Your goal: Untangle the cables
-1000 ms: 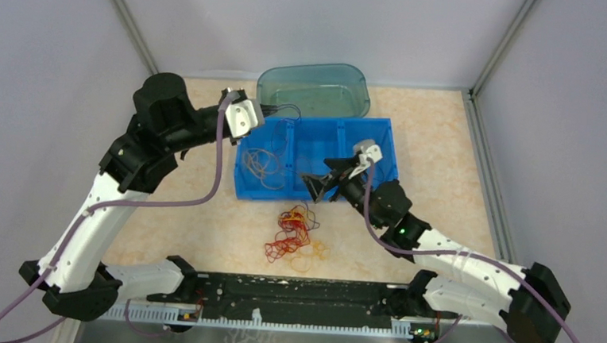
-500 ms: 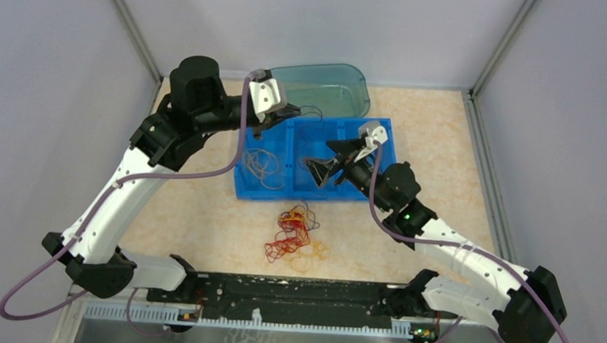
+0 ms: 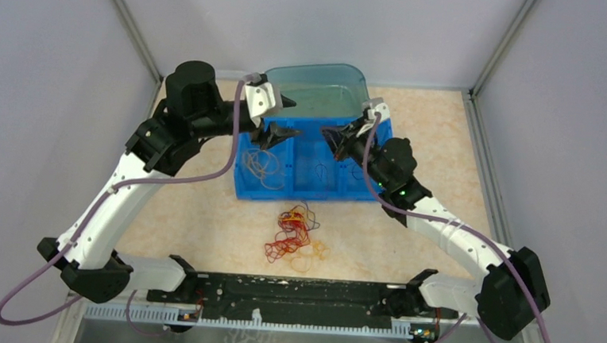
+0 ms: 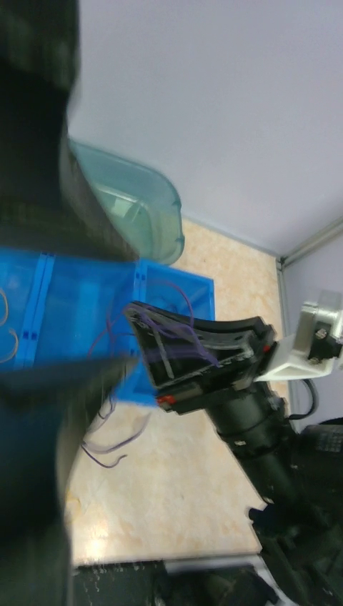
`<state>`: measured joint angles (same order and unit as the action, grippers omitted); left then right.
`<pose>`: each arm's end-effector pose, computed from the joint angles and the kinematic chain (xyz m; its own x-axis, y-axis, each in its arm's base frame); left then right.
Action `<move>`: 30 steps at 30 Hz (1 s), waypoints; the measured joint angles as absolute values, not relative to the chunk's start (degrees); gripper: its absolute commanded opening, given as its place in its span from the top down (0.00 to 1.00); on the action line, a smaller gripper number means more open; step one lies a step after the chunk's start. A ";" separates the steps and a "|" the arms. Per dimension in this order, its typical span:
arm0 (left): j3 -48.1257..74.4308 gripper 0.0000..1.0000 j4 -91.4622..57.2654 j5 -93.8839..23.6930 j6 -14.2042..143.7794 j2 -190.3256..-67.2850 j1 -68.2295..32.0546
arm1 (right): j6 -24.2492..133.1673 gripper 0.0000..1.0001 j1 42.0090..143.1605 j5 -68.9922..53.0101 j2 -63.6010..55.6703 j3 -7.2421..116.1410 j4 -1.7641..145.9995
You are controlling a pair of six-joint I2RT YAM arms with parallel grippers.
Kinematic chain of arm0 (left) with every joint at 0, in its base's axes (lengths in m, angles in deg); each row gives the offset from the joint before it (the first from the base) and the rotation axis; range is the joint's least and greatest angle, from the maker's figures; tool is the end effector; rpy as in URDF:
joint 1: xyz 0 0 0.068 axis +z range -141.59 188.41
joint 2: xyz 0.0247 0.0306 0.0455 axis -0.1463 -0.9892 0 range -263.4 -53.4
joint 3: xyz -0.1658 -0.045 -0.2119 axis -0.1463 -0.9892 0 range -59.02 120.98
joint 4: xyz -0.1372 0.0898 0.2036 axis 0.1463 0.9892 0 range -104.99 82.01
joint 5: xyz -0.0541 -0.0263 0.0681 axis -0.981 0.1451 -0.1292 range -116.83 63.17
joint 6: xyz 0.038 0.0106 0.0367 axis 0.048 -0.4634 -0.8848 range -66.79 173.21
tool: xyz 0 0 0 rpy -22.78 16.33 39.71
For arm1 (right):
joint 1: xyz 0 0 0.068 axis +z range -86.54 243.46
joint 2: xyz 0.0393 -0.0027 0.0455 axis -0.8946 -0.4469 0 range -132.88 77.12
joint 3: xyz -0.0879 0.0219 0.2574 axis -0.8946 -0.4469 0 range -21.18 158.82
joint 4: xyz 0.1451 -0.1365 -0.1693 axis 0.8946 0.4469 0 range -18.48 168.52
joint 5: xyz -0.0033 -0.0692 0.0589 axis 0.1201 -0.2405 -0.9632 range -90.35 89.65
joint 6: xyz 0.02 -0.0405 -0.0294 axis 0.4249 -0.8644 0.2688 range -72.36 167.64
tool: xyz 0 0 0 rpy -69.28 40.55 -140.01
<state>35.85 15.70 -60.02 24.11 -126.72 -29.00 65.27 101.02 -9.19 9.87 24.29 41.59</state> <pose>0.1887 -0.1689 0.4956 0.3456 0.2481 -0.9050 0.8807 0.2470 0.4041 0.2152 0.1725 0.3374 -0.1116 0.2915 -0.9500 -0.7231 0.6320 0.2789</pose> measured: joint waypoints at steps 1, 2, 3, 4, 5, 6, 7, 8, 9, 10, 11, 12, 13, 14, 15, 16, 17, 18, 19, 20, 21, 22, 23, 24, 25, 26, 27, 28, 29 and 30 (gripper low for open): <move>35.42 0.20 15.81 -59.56 23.93 -126.43 -29.02 | 65.29 1.00 99.75 -8.19 10.18 24.31 42.42; 35.11 0.17 15.92 -59.04 23.76 -126.28 -29.02 | 65.25 1.00 98.53 -6.98 10.53 24.35 43.27; 34.70 0.16 16.03 -58.28 23.58 -126.15 -29.02 | 65.23 1.00 97.08 -5.43 10.94 24.53 44.65; 34.32 0.15 16.27 -57.49 23.36 -126.13 -29.06 | 65.10 1.00 95.66 -3.64 11.34 24.79 46.00; 33.91 0.15 16.58 -56.68 22.90 -126.13 -29.06 | 64.77 1.00 94.42 -2.02 11.71 25.05 47.25; 33.41 0.14 17.12 -55.74 22.49 -126.13 -29.08 | 64.38 1.00 93.35 -0.45 12.04 25.18 48.10; 32.66 0.14 17.69 -54.71 22.05 -126.11 -29.11 | 63.83 1.00 92.25 1.26 12.39 25.47 49.44; 32.14 0.13 18.11 -54.04 21.81 -126.08 -29.11 | 63.24 1.00 91.47 2.83 12.60 25.69 50.29; 31.35 0.13 18.44 -53.23 21.59 -126.00 -29.11 | 62.65 1.00 90.83 4.10 12.69 25.86 50.90; 30.30 0.13 18.68 -52.40 21.37 -125.71 -29.11 | 61.91 1.00 90.18 5.74 12.74 26.06 51.77; 29.41 0.13 19.09 -51.72 21.20 -125.43 -29.11 | 61.34 1.00 89.78 6.74 12.74 26.15 52.34; 28.53 0.13 19.68 -51.06 20.98 -125.08 -29.11 | 60.64 1.00 89.39 8.01 12.74 26.17 53.00; 28.01 0.13 20.12 -50.52 20.85 -124.77 -29.11 | 60.03 1.00 89.09 9.23 12.67 26.21 53.61; 27.59 0.13 20.64 -50.06 20.72 -124.45 -29.11 | 59.41 1.00 88.80 10.22 12.47 26.32 54.14; 27.39 0.12 21.21 -49.62 20.54 -124.14 -29.11 | 58.65 1.00 88.56 11.35 11.97 26.67 54.66; 27.37 0.11 21.52 -49.29 20.41 -123.83 -29.11 | 58.02 1.00 88.39 12.21 11.34 26.98 54.88; 27.35 0.10 21.60 -48.96 20.37 -123.53 -29.11 | 57.10 1.00 88.23 13.41 10.38 27.39 55.01; 27.35 0.08 21.71 -48.72 20.32 -123.20 -29.11 | 56.49 1.00 88.12 14.13 9.54 27.63 55.12; 27.35 0.05 21.93 -48.44 20.32 -122.78 -29.11 | 55.59 1.00 88.06 15.27 8.28 27.94 55.12; 27.35 0.01 22.22 -48.18 20.26 -122.41 -29.11 | 54.87 1.00 88.01 16.10 6.97 28.16 55.23; 27.35 0.00 22.50 -47.89 20.26 -122.13 -29.11 | 54.21 1.00 87.99 16.73 5.68 28.46 55.69; 27.35 0.00 22.81 -47.57 20.32 -121.84 -29.11 | 53.64 1.00 87.97 17.43 4.28 28.73 55.99; 27.35 0.00 23.20 -47.13 20.30 -121.69 -29.11 | 53.12 1.00 87.97 18.26 2.59 29.27 56.67; 27.35 0.00 23.66 -46.69 20.35 -121.63 -29.11 | 52.68 1.00 87.97 19.00 0.82 29.97 57.28; 27.29 0.00 24.10 -46.08 20.35 -121.63 -29.11 | 52.27 1.00 87.95 20.12 -1.21 30.89 58.46; 27.11 0.00 24.45 -45.49 20.37 -121.63 -29.08 | 52.03 1.00 87.95 21.08 -3.11 31.92 59.42; 26.76 0.00 24.66 -45.03 20.35 -121.63 -28.97 | 51.66 1.00 87.93 22.33 -5.21 33.14 60.69; 26.32 0.00 24.99 -44.61 20.37 -121.60 -28.73 | 51.33 0.96 87.90 23.11 -7.02 34.19 61.63; 25.84 0.00 25.30 -44.29 20.39 -121.58 -28.49 | 51.07 0.89 87.88 23.68 -8.25 34.85 62.29; 25.08 0.00 25.65 -43.96 20.41 -121.52 -28.34 | 50.74 0.80 87.86 24.27 -9.49 35.41 63.10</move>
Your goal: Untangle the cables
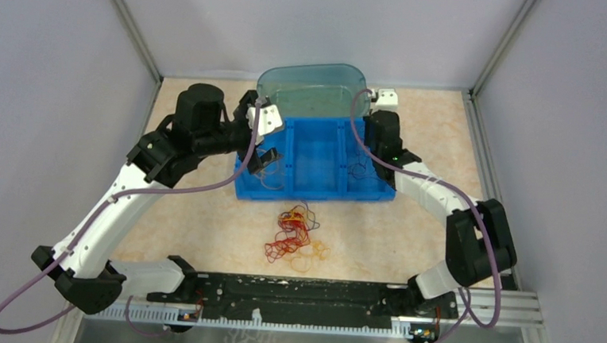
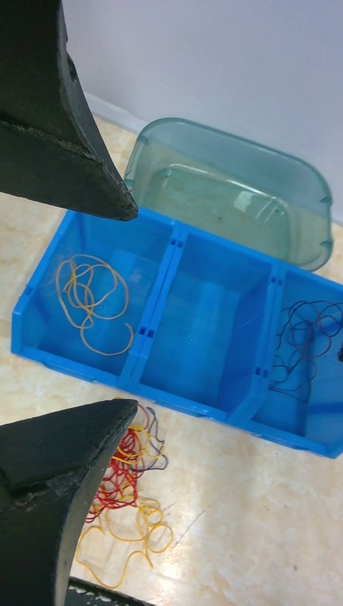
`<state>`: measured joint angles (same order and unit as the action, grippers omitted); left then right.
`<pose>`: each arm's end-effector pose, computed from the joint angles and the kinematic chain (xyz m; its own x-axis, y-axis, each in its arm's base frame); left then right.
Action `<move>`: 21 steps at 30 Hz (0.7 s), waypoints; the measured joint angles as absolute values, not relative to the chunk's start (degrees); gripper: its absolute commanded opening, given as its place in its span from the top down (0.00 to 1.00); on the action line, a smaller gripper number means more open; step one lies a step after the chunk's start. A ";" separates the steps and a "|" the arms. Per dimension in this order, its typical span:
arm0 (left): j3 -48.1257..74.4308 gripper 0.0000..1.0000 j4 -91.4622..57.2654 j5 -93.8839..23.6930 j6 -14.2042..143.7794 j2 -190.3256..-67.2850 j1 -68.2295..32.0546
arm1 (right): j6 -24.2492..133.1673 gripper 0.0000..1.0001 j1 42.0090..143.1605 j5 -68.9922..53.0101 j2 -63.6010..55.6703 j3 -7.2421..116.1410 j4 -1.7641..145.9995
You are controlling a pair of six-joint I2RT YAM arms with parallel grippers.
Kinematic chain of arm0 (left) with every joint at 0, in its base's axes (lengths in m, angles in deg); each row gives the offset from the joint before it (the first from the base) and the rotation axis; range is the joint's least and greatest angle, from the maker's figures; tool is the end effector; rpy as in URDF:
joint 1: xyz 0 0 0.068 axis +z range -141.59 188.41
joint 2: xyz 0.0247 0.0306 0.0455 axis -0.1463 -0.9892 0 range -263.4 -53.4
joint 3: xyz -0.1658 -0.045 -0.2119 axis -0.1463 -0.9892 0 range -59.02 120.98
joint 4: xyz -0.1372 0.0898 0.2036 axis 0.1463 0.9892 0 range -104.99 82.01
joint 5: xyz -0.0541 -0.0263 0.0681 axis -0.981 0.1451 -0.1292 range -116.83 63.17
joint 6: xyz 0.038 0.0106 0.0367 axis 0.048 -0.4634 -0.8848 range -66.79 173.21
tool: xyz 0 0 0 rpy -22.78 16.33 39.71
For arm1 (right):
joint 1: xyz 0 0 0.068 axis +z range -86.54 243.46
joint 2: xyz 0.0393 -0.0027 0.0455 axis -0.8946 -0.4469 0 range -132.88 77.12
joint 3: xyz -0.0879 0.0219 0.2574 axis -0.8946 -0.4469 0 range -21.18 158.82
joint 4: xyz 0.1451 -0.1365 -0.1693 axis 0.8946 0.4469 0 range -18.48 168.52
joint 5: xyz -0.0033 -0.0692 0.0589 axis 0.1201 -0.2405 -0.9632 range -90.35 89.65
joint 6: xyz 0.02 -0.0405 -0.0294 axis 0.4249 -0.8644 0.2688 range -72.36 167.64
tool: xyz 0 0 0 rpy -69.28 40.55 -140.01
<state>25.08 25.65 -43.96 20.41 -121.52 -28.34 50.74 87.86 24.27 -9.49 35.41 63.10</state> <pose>0.1850 -0.1513 0.4385 0.1448 0.5380 -0.8304 0.8420 0.3738 0.3890 0.3207 0.1293 0.2674 -0.3358 -0.0985 -0.9368 -0.0046 0.9947 -0.1029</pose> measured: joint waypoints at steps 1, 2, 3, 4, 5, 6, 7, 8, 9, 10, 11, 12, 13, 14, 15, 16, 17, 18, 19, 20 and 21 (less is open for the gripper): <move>24.95 0.00 25.80 -43.89 20.41 -121.52 -28.30 | 50.54 0.71 87.82 24.77 -10.50 35.96 64.06; 24.58 0.00 26.13 -43.76 20.46 -121.47 -28.14 | 50.21 0.58 87.77 25.36 -11.28 36.57 65.11; 24.36 0.00 26.39 -43.72 20.48 -121.41 -28.08 | 49.93 0.50 87.71 25.89 -11.88 37.18 66.24; 24.25 0.00 26.89 -43.54 20.59 -121.39 -28.01 | 49.64 0.45 87.66 26.28 -12.22 37.91 67.31; 24.18 0.00 27.07 -43.52 20.61 -121.30 -27.93 | 49.71 0.42 87.66 26.61 -12.27 38.43 68.06; 24.14 0.00 27.22 -43.43 20.63 -121.17 -27.82 | 49.29 0.40 87.64 27.05 -12.27 39.28 69.15; 24.07 0.00 27.35 -43.41 20.63 -120.90 -27.71 | 49.16 0.39 87.64 27.29 -12.20 40.18 70.18; 23.96 0.00 27.48 -43.52 20.61 -120.62 -27.47 | 49.19 0.39 87.64 27.40 -12.20 41.01 71.10; 23.81 0.00 27.44 -43.72 20.61 -120.34 -27.09 | 49.12 0.39 87.64 27.42 -12.09 41.97 72.23; 23.48 0.00 27.40 -44.20 20.61 -119.96 -26.31 | 49.16 0.39 87.64 27.42 -11.88 43.06 73.72; 23.05 0.00 27.44 -44.86 20.61 -119.61 -25.00 | 49.25 0.39 87.64 27.35 -11.39 44.07 75.25; 22.78 0.00 27.42 -45.47 20.65 -119.55 -23.79 | 49.38 0.39 87.64 27.07 -10.72 44.72 76.41; 22.39 0.00 27.35 -46.34 20.70 -119.55 -21.78 | 49.78 0.40 87.66 26.33 -9.47 45.29 77.89; 22.04 0.00 27.31 -46.91 20.78 -119.64 -20.32 | 50.10 0.40 87.66 25.47 -8.33 45.38 78.59; 21.36 0.00 27.05 -47.52 20.81 -119.70 -18.57 | 50.45 0.40 87.66 24.34 -6.78 45.36 79.53; 20.44 0.00 26.83 -48.09 20.81 -119.70 -16.97 | 50.91 0.41 87.90 22.17 -4.88 45.16 80.28; 19.59 0.00 26.61 -48.48 20.74 -119.70 -15.82 | 51.44 0.41 88.41 19.81 -2.48 44.51 80.49; 18.37 0.00 26.30 -49.03 20.54 -119.66 -14.59 | 51.83 0.43 89.00 17.82 -0.25 43.65 80.45; 17.25 0.00 26.04 -49.49 20.35 -119.61 -13.85 | 52.18 0.46 90.05 15.92 2.05 42.65 80.41; 15.46 0.00 25.91 -50.19 20.08 -119.46 -12.95 | 52.42 0.48 91.97 14.15 4.58 41.25 80.25; 14.35 0.00 25.98 -50.63 19.87 -119.35 -12.58 | 52.88 0.50 94.68 12.29 6.94 39.70 80.01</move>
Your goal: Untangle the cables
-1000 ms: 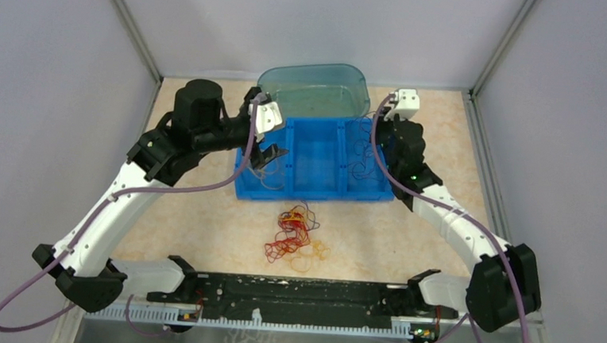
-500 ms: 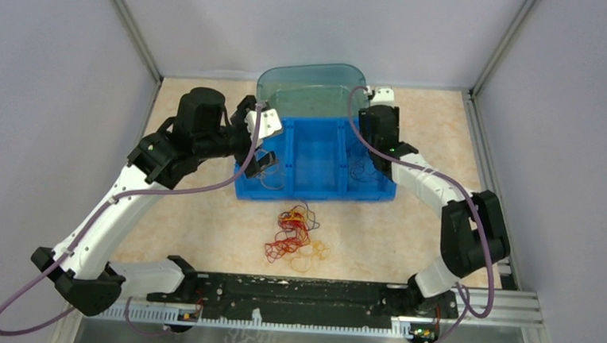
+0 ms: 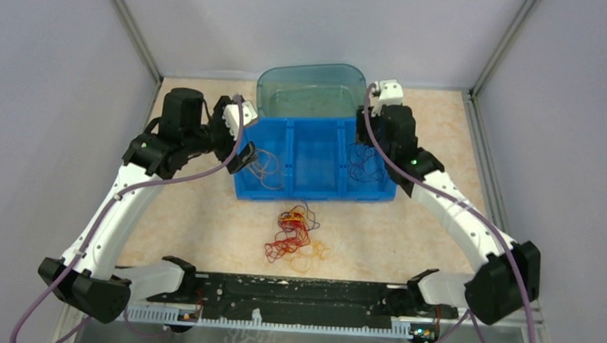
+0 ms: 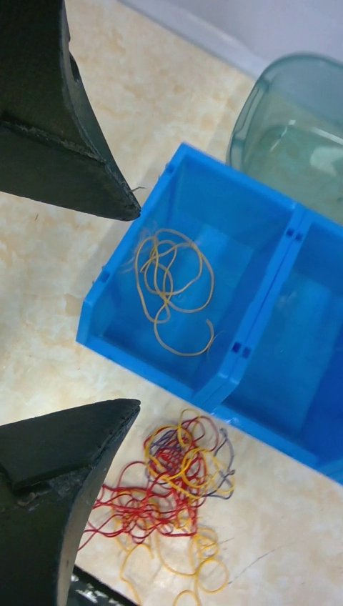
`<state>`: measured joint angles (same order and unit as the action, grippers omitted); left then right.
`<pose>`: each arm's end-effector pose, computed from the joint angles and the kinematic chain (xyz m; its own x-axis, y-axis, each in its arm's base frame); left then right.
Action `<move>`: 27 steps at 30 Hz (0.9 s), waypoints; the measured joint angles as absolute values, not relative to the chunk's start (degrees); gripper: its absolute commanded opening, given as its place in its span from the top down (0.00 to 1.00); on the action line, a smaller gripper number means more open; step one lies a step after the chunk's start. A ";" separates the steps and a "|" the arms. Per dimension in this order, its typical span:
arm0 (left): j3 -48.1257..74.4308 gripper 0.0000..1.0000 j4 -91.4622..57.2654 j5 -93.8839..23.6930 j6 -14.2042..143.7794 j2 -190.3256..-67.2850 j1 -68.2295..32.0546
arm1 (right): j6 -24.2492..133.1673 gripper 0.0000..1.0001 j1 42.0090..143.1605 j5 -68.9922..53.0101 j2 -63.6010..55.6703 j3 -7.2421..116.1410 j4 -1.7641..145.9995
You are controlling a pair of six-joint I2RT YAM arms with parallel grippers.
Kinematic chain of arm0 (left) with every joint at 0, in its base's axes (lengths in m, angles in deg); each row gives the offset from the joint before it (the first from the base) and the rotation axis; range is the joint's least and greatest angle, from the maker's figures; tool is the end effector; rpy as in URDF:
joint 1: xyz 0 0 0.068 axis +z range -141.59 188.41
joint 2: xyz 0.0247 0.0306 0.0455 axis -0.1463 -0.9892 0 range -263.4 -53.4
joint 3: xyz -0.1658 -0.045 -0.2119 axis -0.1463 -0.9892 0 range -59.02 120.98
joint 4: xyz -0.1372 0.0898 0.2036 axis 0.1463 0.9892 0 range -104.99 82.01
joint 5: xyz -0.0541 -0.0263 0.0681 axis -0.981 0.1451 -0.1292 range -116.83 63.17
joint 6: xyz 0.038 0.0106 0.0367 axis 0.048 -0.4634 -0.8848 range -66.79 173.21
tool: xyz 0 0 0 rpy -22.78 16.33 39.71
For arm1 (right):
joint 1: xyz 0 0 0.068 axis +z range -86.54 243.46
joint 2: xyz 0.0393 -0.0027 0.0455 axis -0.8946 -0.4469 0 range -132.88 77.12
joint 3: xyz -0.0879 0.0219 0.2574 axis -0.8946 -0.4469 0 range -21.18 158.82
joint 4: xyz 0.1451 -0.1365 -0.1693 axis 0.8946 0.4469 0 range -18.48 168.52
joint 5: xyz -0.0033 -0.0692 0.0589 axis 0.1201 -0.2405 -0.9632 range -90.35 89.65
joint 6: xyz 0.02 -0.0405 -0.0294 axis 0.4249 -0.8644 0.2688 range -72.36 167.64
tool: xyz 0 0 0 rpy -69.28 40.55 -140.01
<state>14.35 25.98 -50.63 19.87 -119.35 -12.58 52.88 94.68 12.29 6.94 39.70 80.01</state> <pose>0.2155 -0.0981 0.3868 -0.0785 0.5688 -0.8187 0.8197 0.5042 0.2717 0.2481 0.1414 0.3484 -0.2899 -0.0717 -0.9544 -0.3024 0.9530 0.0203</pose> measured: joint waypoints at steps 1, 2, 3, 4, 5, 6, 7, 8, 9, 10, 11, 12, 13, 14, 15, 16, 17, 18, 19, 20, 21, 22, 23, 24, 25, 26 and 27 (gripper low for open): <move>12.93 0.00 25.93 -51.22 19.47 -119.07 -12.28 | 53.49 0.52 97.81 10.44 8.87 37.93 79.60; 11.57 0.00 25.93 -51.81 18.88 -118.67 -12.10 | 54.43 0.54 101.08 8.27 10.55 35.68 78.77; 10.30 0.00 25.98 -52.29 18.40 -118.17 -12.06 | 55.11 0.57 103.55 6.46 11.62 33.51 78.07; 8.77 0.00 25.85 -52.79 17.68 -117.41 -12.06 | 56.07 0.60 106.02 4.73 12.43 30.74 77.02; 7.20 0.00 25.82 -53.23 17.13 -116.47 -12.06 | 56.92 0.63 107.40 3.55 12.80 28.57 76.63; 6.22 0.00 25.91 -53.49 16.70 -115.75 -12.06 | 58.08 0.64 108.80 2.22 13.00 25.47 75.77; 5.17 0.01 25.89 -53.75 16.13 -115.00 -12.06 | 59.11 0.64 109.50 1.02 12.95 22.85 75.42; 4.10 0.01 25.89 -54.06 15.56 -114.13 -12.06 | 60.00 0.65 109.87 0.12 12.80 20.68 75.29; 3.53 0.01 25.93 -54.23 15.17 -113.65 -12.06 | 61.01 0.65 110.13 -0.84 12.71 18.69 74.86; 2.94 0.01 25.93 -54.47 14.75 -113.17 -12.06 | 61.84 0.66 110.33 -1.56 12.54 16.73 74.16; 2.57 0.01 25.98 -54.60 14.47 -112.84 -12.06 | 62.47 0.66 110.44 -2.13 12.25 15.20 73.46; 2.24 0.01 25.98 -54.80 14.18 -112.51 -12.06 | 62.98 0.66 110.61 -2.52 11.93 14.17 72.65; 1.84 0.01 25.95 -55.00 13.88 -112.14 -12.06 | 63.44 0.66 110.81 -3.09 11.49 13.27 71.64; 1.39 0.01 26.02 -55.22 13.50 -111.62 -12.06 | 63.94 0.66 111.07 -3.62 10.75 12.57 70.33; 1.01 0.01 26.06 -55.43 13.24 -111.24 -12.06 | 64.18 0.66 111.20 -4.01 10.00 12.25 69.15; 0.66 0.01 26.24 -55.63 12.94 -110.87 -12.06 | 64.33 0.65 111.29 -4.30 9.09 12.01 67.60; 0.42 0.01 26.35 -55.83 12.70 -110.65 -12.06 | 64.35 0.64 111.31 -4.54 8.21 11.74 65.96; 0.16 0.01 26.61 -56.07 12.41 -110.46 -12.06 | 64.31 0.63 111.34 -4.80 7.07 11.52 64.17; -0.06 0.01 26.92 -56.29 12.15 -110.35 -12.06 | 64.24 0.63 111.36 -5.02 6.07 11.39 62.88; -0.23 0.01 27.37 -56.48 11.78 -110.33 -12.06 | 64.16 0.63 111.36 -5.19 5.11 11.35 61.74; -0.39 0.01 27.66 -56.64 11.45 -110.33 -12.06 | 63.83 0.63 111.36 -5.37 3.97 11.33 60.47; -0.47 0.01 27.97 -56.75 11.19 -110.33 -12.06 | 63.46 0.63 111.34 -5.52 2.75 11.37 59.36; -0.49 0.01 28.38 -56.88 10.97 -110.33 -12.06 | 63.11 0.63 111.34 -5.63 1.76 11.39 58.64; -0.49 0.01 28.86 -56.94 10.79 -110.28 -12.06 | 62.65 0.63 111.36 -5.65 0.78 11.39 58.27; -0.49 0.01 29.25 -57.03 10.55 -110.28 -12.06 | 62.19 0.63 111.36 -5.61 -0.09 11.44 57.92; -0.49 0.01 29.67 -57.12 10.27 -110.28 -12.06 | 61.71 0.63 111.36 -5.43 -0.95 11.50 57.61; -0.49 0.01 30.06 -57.16 10.05 -110.28 -12.06 | 61.36 0.63 111.36 -5.34 -1.47 11.50 57.39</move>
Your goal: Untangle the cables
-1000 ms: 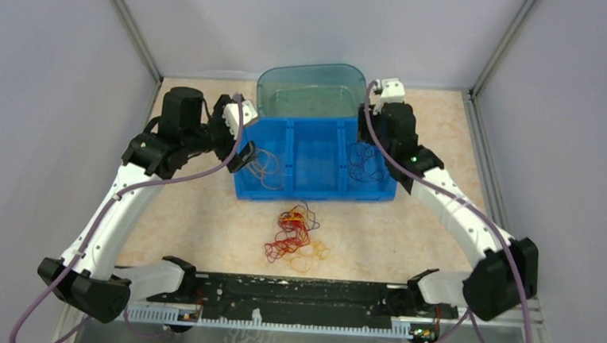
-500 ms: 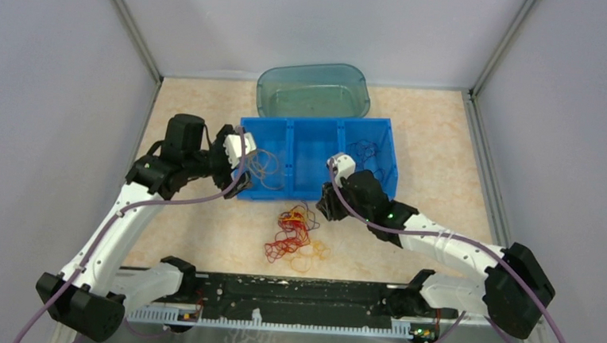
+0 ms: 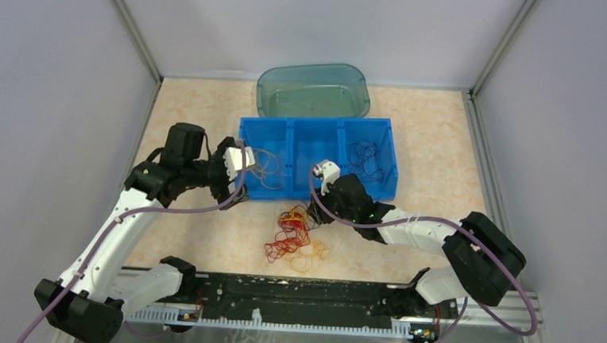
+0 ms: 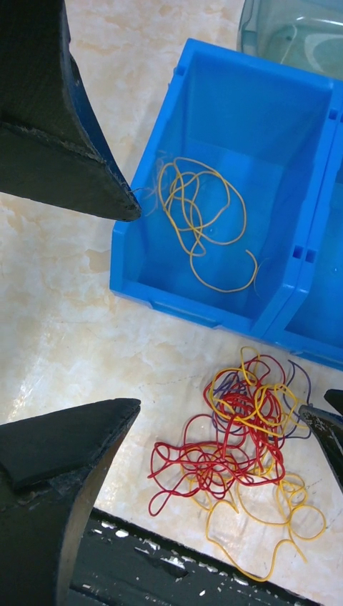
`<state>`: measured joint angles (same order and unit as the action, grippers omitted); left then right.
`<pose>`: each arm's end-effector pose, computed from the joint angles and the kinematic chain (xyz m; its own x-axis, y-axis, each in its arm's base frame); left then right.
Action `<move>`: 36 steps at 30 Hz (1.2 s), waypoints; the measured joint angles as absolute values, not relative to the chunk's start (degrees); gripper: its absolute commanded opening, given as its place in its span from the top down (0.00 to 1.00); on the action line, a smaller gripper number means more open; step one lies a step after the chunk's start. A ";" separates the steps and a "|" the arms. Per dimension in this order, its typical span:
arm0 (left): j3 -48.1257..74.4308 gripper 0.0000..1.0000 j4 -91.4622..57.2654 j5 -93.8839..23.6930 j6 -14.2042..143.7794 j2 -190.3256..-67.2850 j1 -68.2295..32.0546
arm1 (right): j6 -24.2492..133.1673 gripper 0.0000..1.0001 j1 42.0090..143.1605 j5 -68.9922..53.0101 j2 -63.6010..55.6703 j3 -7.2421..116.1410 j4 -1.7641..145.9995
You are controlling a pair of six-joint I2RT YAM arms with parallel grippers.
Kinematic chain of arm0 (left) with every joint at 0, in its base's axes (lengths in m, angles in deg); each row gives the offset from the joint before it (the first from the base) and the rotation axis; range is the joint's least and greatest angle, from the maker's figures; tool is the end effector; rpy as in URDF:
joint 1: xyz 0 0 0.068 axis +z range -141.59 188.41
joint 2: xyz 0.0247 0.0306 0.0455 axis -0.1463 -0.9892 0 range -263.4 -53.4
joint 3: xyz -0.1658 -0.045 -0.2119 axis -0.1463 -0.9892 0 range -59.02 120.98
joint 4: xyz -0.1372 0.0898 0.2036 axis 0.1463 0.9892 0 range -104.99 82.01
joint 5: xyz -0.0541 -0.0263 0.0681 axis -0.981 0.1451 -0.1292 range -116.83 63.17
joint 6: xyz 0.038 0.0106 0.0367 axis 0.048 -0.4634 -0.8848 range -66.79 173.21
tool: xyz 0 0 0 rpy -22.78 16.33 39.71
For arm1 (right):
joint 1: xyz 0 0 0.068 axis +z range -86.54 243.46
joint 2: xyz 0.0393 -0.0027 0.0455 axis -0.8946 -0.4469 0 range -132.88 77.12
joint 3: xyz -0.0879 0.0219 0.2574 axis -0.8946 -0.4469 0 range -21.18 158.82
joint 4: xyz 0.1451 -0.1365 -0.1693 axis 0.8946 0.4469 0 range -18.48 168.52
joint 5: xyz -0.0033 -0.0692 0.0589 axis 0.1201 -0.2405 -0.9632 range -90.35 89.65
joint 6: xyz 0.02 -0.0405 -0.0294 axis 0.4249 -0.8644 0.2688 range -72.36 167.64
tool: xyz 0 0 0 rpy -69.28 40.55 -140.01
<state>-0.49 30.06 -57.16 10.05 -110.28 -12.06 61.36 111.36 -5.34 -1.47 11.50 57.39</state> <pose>0.1763 -0.0851 0.3297 -0.0281 0.6407 -0.7672 0.9112 0.3319 0.2438 0.1816 0.2057 0.1805 -0.5298 -0.2342 -0.8151 -0.6826 0.6882 0.2459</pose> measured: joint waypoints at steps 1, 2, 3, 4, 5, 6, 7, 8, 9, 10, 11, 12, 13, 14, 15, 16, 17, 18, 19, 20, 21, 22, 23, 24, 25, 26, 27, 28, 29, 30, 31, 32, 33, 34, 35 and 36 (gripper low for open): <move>-0.49 0.01 30.43 -57.23 9.96 -110.28 -12.06 | 60.86 0.63 111.34 -5.28 -1.97 11.50 57.41; -0.47 0.01 30.74 -57.38 9.85 -110.26 -12.06 | 60.59 0.63 111.36 -5.19 -2.26 11.50 57.39; -0.45 0.01 31.07 -57.55 9.81 -110.28 -12.06 | 60.22 0.63 111.36 -5.17 -2.41 11.50 57.35; -0.43 0.01 31.31 -57.64 9.81 -110.26 -12.06 | 59.98 0.63 111.36 -5.10 -2.48 11.50 57.20; -0.36 0.01 31.57 -57.82 9.81 -110.28 -12.06 | 59.74 0.64 111.36 -5.10 -2.59 11.50 56.89; -0.28 0.01 31.68 -57.90 9.79 -110.28 -12.06 | 59.65 0.65 111.36 -5.15 -2.74 11.50 56.50; -0.06 0.01 31.86 -57.99 9.79 -110.28 -12.06 | 59.59 0.66 111.34 -5.15 -3.02 11.50 55.93; 0.14 0.01 31.92 -58.01 9.79 -110.28 -12.06 | 59.48 0.67 111.36 -5.15 -3.46 11.50 55.34; 0.40 0.01 31.96 -58.10 9.81 -110.28 -12.06 | 59.37 0.68 111.36 -5.13 -3.96 11.50 54.77; 0.62 0.01 32.01 -58.21 9.81 -110.28 -12.06 | 59.31 0.69 111.36 -5.13 -4.44 11.48 54.20; 0.90 0.01 32.07 -58.32 9.81 -110.28 -12.06 | 59.24 0.70 111.36 -5.08 -4.82 11.48 53.81; 1.12 0.01 32.10 -58.43 9.81 -110.28 -12.06 | 59.20 0.72 111.34 -5.04 -5.23 11.48 53.37; 1.34 0.01 32.14 -58.52 9.81 -110.28 -12.06 | 59.17 0.74 111.34 -4.99 -5.62 11.48 52.95; 1.47 0.01 32.21 -58.56 9.83 -110.28 -12.06 | 59.13 0.77 111.36 -4.95 -6.02 11.48 52.45; 1.65 0.01 32.31 -58.63 9.83 -110.28 -12.06 | 59.04 0.81 111.36 -4.97 -6.24 11.48 52.15; 1.89 0.01 32.53 -58.67 9.83 -110.28 -12.06 | 58.85 0.86 111.36 -4.93 -6.50 11.48 51.67; 2.13 0.01 32.64 -58.76 9.85 -110.28 -12.06 | 58.67 0.90 111.36 -4.86 -6.78 11.48 51.12; 2.39 0.01 32.71 -58.84 9.83 -110.28 -12.06 | 58.37 0.95 111.36 -4.80 -6.96 11.48 50.86; 2.65 0.01 32.84 -58.89 9.85 -110.28 -12.06 | 58.15 0.99 111.36 -4.78 -6.98 11.48 50.86; 2.96 0.01 33.04 -58.95 9.85 -110.28 -12.06 | 58.12 1.00 111.34 -4.75 -6.98 11.48 50.83; 3.20 0.01 33.17 -59.06 9.85 -110.28 -12.06 | 57.99 1.00 111.36 -4.73 -6.98 11.48 50.70; 3.40 0.01 33.25 -59.17 9.83 -110.28 -12.06 | 57.84 1.00 111.36 -4.73 -6.87 11.48 50.73; 3.57 0.01 33.47 -59.26 9.85 -110.28 -12.06 | 57.75 1.00 111.36 -4.69 -6.54 11.48 50.99; 3.79 0.01 33.74 -59.32 9.83 -110.28 -12.06 | 57.64 1.00 111.34 -4.67 -5.97 11.48 51.40; 3.96 0.01 33.89 -59.48 9.83 -110.28 -12.06 | 57.64 1.00 111.36 -4.78 -4.82 11.48 52.02; 4.16 0.01 33.98 -59.67 9.85 -110.26 -12.06 | 57.62 1.00 111.36 -4.86 -3.18 11.48 52.63; 4.27 0.01 33.98 -59.85 9.85 -110.26 -12.06 | 57.60 1.00 111.36 -5.02 -1.36 11.48 53.00; 4.40 0.01 34.09 -60.20 9.88 -110.26 -12.06 | 57.62 1.00 111.36 -5.83 2.22 11.50 53.33; 4.55 0.01 34.06 -60.66 9.99 -110.24 -12.06 | 57.62 1.00 111.36 -6.00 3.01 11.52 53.30; 4.71 0.01 34.06 -61.09 10.10 -110.17 -12.06 | 57.71 1.00 111.36 -7.03 5.24 11.76 53.52; 4.77 0.01 33.95 -61.73 10.34 -110.02 -12.06 | 57.75 1.00 111.36 -7.88 7.14 12.11 53.70; 4.79 0.02 33.91 -62.36 10.60 -109.80 -12.06 | 57.93 1.00 111.36 -9.04 8.91 12.73 53.83; 4.79 0.02 33.84 -63.04 11.17 -109.54 -12.06 | 58.21 1.00 111.47 -10.35 10.35 13.58 53.70; 4.79 0.02 33.69 -63.56 11.56 -109.36 -12.06 | 58.45 1.00 111.64 -11.64 11.40 14.50 53.50; 4.77 0.02 33.30 -64.33 12.30 -109.10 -12.06 | 58.89 1.00 111.90 -12.86 11.99 15.41 53.22; 4.73 0.03 32.75 -64.90 12.78 -108.88 -12.06 | 59.39 1.00 112.28 -13.89 12.28 16.16 52.76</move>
<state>4.73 32.75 -64.90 12.78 -108.88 -12.06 59.39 112.28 -13.89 12.28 16.16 52.76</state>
